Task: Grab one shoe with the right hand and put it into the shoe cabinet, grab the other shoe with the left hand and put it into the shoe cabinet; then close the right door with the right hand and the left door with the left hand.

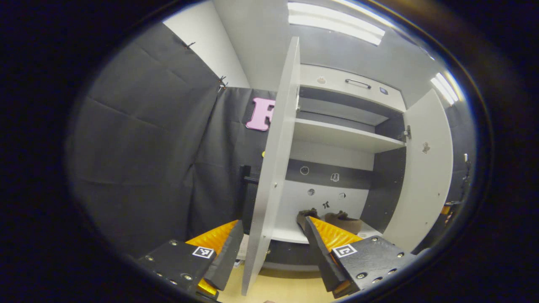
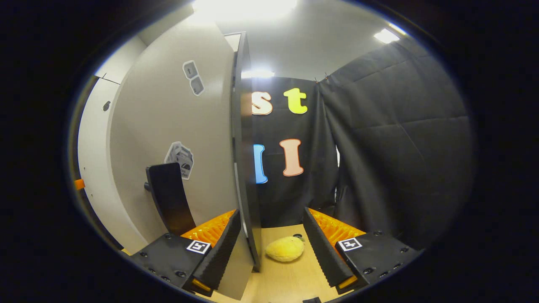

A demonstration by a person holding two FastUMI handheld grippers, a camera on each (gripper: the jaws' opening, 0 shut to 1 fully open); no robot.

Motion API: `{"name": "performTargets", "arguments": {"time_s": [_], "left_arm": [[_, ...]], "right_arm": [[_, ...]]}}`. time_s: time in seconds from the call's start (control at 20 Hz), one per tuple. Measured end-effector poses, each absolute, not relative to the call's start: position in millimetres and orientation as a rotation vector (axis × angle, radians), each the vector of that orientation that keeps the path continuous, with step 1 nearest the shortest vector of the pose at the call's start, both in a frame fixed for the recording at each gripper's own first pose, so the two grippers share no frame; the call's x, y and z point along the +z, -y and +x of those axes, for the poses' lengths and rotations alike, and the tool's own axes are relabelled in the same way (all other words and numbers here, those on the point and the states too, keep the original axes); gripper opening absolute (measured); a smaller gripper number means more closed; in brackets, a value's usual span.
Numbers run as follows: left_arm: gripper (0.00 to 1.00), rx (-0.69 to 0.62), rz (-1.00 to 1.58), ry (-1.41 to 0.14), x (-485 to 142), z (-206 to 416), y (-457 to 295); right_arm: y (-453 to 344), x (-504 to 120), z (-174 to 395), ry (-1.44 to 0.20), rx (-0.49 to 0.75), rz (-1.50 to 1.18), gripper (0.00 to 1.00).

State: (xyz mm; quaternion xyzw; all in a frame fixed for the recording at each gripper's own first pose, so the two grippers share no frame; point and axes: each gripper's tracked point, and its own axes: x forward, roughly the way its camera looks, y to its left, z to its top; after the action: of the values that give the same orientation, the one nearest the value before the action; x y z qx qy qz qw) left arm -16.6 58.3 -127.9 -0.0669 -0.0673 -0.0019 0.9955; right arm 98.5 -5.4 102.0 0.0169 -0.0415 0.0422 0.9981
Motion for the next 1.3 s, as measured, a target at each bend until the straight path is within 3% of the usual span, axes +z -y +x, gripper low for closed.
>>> {"name": "performTargets", "arguments": {"time_s": [0.45, 0.5, 0.7, 0.75, 0.8, 0.85, 1.3], "left_arm": [[0.92, 0.032, -0.008, 0.105, -138, -30, -92], [0.86, 0.039, -0.007, 0.107, -138, -31, -97], [0.86, 0.056, -0.046, 0.108, -138, -34, -103], [0.86, 0.07, -0.047, 0.113, -137, -34, -109], [0.86, 0.086, -0.043, 0.117, -137, -34, -115], [0.86, 0.099, -0.04, 0.114, -138, -35, -120], [0.85, 0.158, -0.143, 0.12, -143, -26, -146]], "right_arm": [[-75, 100, 103, 0.116, 0.146, 0.072, 0.94], [-88, 101, 104, 0.119, 0.168, 0.085, 0.94], [-130, 90, 102, 0.084, 0.247, 0.127, 0.96], [-134, 86, 99, 0.075, 0.244, 0.146, 0.96], [-137, 84, 94, 0.069, 0.245, 0.16, 0.89], [-139, 80, 93, 0.063, 0.24, 0.166, 0.96], [-140, 61, 79, 0.019, 0.194, 0.157, 0.97]]}}
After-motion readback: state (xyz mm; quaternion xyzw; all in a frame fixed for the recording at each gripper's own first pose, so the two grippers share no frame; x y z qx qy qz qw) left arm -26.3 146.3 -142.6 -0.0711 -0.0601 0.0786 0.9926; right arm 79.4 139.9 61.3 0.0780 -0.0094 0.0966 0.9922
